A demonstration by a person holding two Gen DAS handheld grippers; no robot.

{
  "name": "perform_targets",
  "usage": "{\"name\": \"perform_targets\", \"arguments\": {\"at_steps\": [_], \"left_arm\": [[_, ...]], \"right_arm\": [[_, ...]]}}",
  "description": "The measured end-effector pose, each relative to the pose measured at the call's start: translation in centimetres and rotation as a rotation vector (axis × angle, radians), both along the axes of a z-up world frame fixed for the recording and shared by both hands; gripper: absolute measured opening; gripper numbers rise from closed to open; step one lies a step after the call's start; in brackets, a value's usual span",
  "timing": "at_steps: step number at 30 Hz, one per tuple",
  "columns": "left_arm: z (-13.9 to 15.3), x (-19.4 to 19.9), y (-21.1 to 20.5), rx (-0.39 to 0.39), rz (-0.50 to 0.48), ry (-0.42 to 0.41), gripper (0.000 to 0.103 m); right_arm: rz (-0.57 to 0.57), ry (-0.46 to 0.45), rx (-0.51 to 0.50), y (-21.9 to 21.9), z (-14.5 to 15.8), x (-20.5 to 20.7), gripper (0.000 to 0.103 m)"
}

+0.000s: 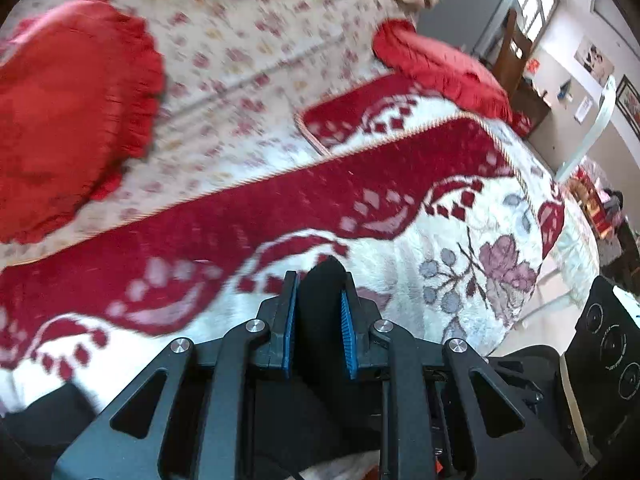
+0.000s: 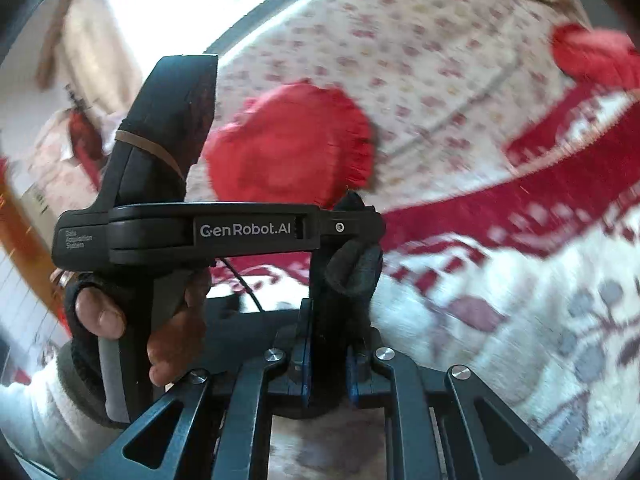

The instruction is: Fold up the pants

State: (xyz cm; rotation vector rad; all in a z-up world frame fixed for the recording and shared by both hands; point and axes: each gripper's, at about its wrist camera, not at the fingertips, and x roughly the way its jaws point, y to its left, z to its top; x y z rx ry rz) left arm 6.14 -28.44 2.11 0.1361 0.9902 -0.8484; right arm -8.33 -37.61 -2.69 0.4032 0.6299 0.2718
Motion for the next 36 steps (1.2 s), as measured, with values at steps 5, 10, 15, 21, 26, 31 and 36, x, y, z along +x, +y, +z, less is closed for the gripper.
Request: {"name": "perform_targets", "arguments": {"at_steps": [5, 10, 15, 21, 26, 31, 36], "left_arm": [[0.6, 0.1, 5.5, 0.0, 0.082, -0.027, 0.018], [-1.6, 0.8, 11.8, 0.044, 0.209, 0.009, 0.018], [-4.8, 1.7, 17.8, 0.144, 0.385, 0.032, 0.018], [-3.7, 0.3, 21.6, 0.092, 0.454, 0.024, 0.018], [-2.9, -1.2, 20.7, 0.056, 0.441, 0.013, 0.018], [-3.6, -2.5, 18.1, 0.053, 0.422, 0.031, 0.018], [-5.8, -2.8, 16.6, 0.128, 0.457, 0.028, 0.018]], "right_arm": [[0.11, -0.02, -0.023, 5.0, 1.3, 1.2, 0.013], [0.24, 0.023, -0.041, 10.8, -0.1, 3.4, 0.013], [0.345, 0.204, -0.051, 16.2, -5.4, 7.0, 0.037], [0.464, 0.197, 0.045, 15.9, -3.8, 5.1, 0.039], [0.254, 0.144, -0.015, 10.6, -1.6, 4.4, 0.039], [0.15, 0.191, -0.103, 9.2, -2.5, 6.0, 0.038], [0.134, 0.199, -0.26, 10.3, -3.1, 7.1, 0.035]]}}
